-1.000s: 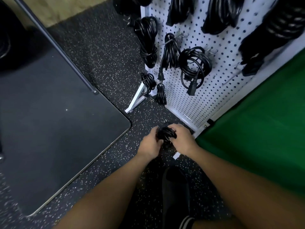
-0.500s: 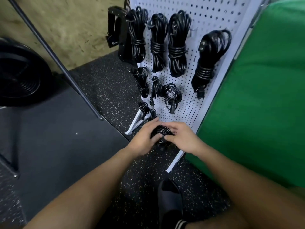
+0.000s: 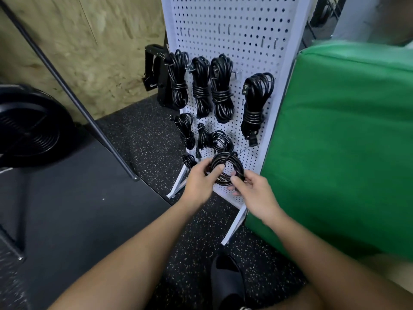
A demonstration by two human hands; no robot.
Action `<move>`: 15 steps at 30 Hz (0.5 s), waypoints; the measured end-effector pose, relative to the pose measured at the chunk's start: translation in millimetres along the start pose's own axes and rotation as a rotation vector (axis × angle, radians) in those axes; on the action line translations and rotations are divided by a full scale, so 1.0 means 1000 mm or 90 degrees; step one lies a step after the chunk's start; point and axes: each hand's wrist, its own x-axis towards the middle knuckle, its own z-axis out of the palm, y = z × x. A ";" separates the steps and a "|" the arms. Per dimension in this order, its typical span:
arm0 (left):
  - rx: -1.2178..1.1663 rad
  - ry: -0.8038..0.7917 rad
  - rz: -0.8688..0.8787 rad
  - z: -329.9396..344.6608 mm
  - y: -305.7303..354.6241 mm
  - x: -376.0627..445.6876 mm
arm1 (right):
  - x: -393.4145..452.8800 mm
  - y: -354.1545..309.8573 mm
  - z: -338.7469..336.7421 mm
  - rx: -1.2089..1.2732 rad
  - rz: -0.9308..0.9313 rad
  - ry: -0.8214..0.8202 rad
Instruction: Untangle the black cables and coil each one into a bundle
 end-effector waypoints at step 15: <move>0.105 0.041 -0.064 0.043 0.004 0.057 | 0.045 0.019 -0.002 0.165 0.106 0.237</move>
